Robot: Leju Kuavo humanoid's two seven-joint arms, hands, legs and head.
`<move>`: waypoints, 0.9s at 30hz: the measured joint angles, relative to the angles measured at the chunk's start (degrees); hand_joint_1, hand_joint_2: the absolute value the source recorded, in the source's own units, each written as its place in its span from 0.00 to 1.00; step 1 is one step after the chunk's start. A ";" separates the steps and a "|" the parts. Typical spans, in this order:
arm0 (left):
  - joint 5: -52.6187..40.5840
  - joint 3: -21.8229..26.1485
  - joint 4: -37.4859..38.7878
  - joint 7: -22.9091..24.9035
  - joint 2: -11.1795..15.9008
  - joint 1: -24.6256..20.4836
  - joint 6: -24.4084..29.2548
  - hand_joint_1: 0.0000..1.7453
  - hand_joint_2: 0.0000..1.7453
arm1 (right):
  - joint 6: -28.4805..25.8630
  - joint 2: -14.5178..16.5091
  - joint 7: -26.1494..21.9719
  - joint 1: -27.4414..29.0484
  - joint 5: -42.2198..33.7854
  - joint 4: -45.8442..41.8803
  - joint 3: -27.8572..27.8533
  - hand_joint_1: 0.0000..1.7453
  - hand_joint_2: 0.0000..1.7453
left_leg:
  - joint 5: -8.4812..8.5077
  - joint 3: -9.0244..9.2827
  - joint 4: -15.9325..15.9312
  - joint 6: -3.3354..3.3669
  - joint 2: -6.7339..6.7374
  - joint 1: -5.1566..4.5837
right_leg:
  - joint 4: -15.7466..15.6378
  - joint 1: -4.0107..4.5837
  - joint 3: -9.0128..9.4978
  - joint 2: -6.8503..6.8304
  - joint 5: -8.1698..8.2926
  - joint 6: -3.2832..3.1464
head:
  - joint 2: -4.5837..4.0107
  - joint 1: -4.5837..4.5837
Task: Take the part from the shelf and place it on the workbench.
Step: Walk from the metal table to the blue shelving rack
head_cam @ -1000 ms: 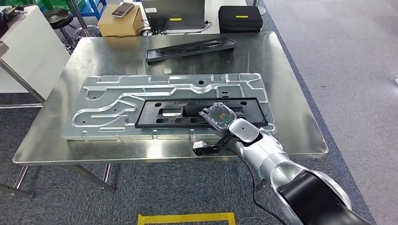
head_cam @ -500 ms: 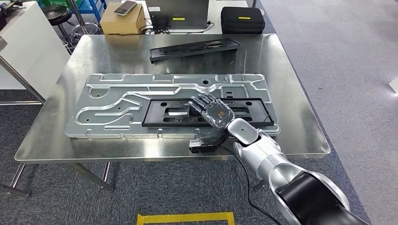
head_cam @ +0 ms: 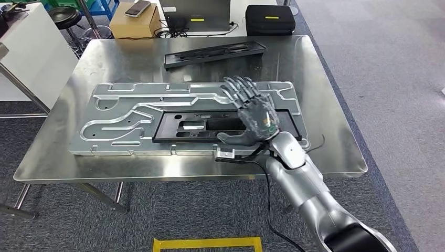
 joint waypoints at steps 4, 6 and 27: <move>1.94 1.35 0.01 -0.12 -0.32 0.70 0.11 0.00 0.00 | -0.33 -2.42 -9.66 13.86 -8.49 -20.90 -13.93 0.00 0.00 | -6.55 -5.84 13.64 -0.54 0.16 0.19 | -0.13 0.07 0.43 -0.65 -0.36 -0.41 | 0.00 0.00; 2.68 1.97 0.01 -0.55 -0.63 1.14 -0.42 0.00 0.00 | -0.36 -2.95 -12.86 21.65 -15.86 -28.96 -21.32 0.00 0.00 | -4.87 -5.12 12.56 -0.40 0.18 0.19 | -0.13 0.11 0.80 -0.68 -0.67 -0.20 | 0.00 0.00; 4.06 4.27 0.01 -4.07 -3.06 1.16 -4.53 0.00 0.00 | 10.05 -2.52 -13.21 41.35 -22.45 -6.48 -76.21 0.00 0.00 | 4.42 -0.59 -2.60 1.78 0.33 -0.72 | -0.85 0.22 5.97 0.32 -4.53 1.87 | 0.00 0.01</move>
